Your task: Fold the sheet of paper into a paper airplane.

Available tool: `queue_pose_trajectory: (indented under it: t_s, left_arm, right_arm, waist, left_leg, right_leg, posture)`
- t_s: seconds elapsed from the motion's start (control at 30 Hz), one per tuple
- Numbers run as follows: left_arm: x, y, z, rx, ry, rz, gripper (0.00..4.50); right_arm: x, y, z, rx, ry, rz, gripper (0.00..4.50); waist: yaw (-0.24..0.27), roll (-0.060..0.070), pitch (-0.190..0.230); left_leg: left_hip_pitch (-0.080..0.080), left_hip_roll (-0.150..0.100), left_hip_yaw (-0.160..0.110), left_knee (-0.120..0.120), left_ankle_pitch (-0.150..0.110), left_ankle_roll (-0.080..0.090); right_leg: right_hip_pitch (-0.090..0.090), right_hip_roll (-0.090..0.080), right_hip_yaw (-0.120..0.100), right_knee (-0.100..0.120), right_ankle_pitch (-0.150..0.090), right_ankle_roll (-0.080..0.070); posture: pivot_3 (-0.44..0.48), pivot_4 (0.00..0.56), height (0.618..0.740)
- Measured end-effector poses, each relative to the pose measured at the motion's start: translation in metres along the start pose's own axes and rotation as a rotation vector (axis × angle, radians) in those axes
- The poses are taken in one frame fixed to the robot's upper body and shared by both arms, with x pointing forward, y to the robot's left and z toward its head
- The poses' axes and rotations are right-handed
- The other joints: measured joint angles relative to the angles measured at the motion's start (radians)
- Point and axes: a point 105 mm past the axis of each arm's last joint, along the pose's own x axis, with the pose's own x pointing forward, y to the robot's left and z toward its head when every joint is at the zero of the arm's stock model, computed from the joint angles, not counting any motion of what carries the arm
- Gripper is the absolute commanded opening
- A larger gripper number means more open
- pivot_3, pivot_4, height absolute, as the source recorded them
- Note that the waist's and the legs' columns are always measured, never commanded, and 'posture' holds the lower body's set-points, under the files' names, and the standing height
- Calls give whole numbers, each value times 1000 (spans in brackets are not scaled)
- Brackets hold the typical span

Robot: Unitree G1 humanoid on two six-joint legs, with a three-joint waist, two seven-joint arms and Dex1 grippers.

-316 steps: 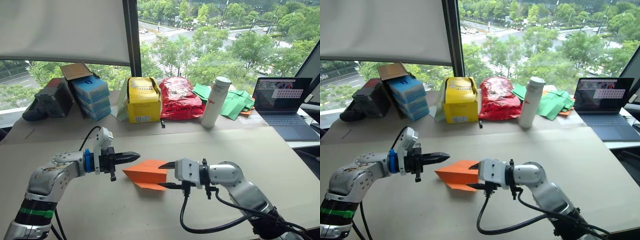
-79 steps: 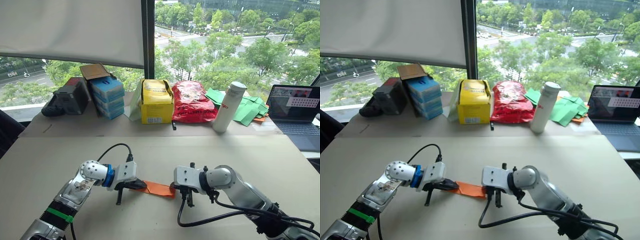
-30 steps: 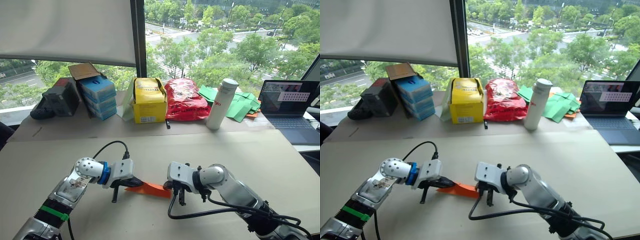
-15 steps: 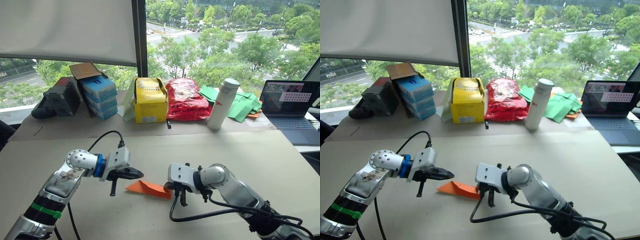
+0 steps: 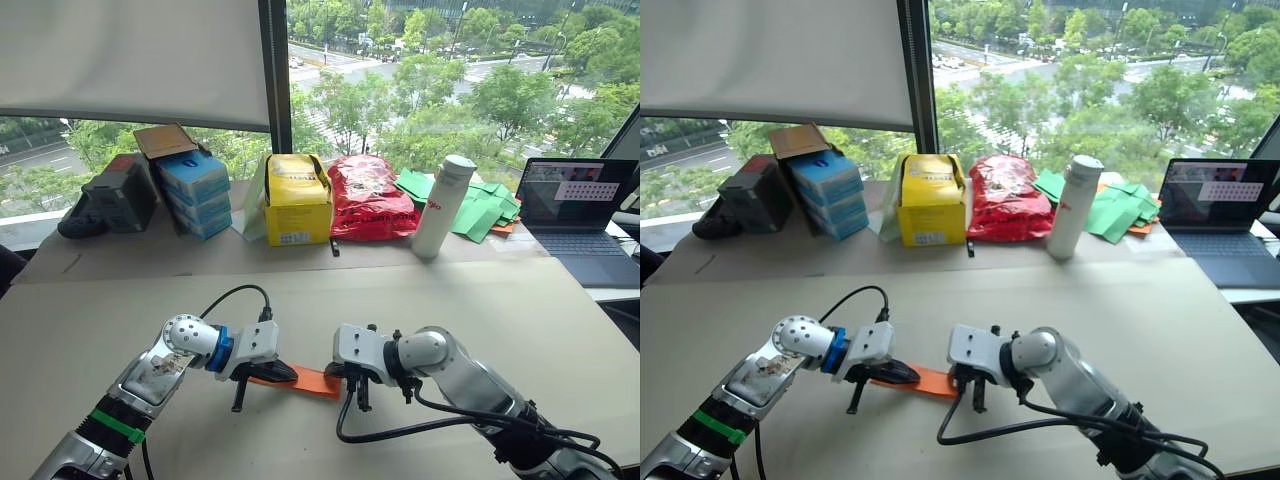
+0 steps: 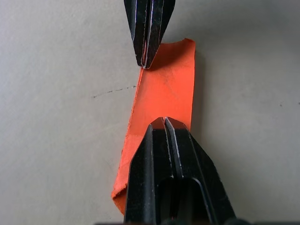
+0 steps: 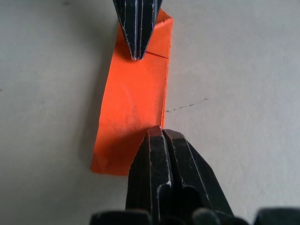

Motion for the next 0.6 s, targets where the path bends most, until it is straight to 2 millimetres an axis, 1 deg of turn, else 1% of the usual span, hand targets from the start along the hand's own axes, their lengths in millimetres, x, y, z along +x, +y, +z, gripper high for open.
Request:
queue_pose_trajectory:
  t_s: [0.1,0.17,0.2,0.33,0.43,0.5,0.6]
  left_arm:
    - [0,0,0,10,5,1,0]
    - [0,0,0,10,6,1,0]
    - [0,0,0,10,6,2,0]
    - [0,0,-1,9,7,3,0]
    - [0,0,-1,7,7,3,0]
    - [0,1,0,2,5,3,0]
    - [1,6,10,13,-17,6,0]
  right_arm:
    - [-1,0,13,-16,-63,8,11]
    - [-2,3,25,-37,-110,29,11]
    - [-3,5,26,-47,-115,37,11]
    - [3,13,20,-48,-88,79,11]
    - [11,12,4,-13,-31,59,11]
    - [12,11,2,-14,-23,51,11]
    - [12,11,1,-14,-18,52,11]
  waist:
    - [0,0,0]
    - [0,0,0]
    - [0,0,0]
    - [0,0,0]
    - [0,0,0]
    - [0,0,0]
    - [0,0,0]
  left_leg:
    - [-1,0,0,0,0,-1]
    - [-5,0,0,1,1,-1]
    - [-7,0,0,2,1,-2]
    - [-11,0,0,3,2,-3]
    - [-10,0,0,3,2,-3]
    - [-9,0,0,2,3,-4]
    - [-8,0,0,3,3,-4]
  right_leg:
    - [-1,0,0,0,0,0]
    - [-6,0,0,1,0,0]
    - [-8,0,0,2,0,0]
    - [-10,0,0,3,0,-1]
    - [-10,0,0,3,1,-1]
    - [-10,0,0,4,1,-1]
    - [-9,1,0,4,1,-1]
  posture:
    - [0,150,740]
    - [0,150,740]
    - [0,150,740]
    - [0,150,740]
    - [0,150,740]
    - [0,150,740]
    - [0,150,740]
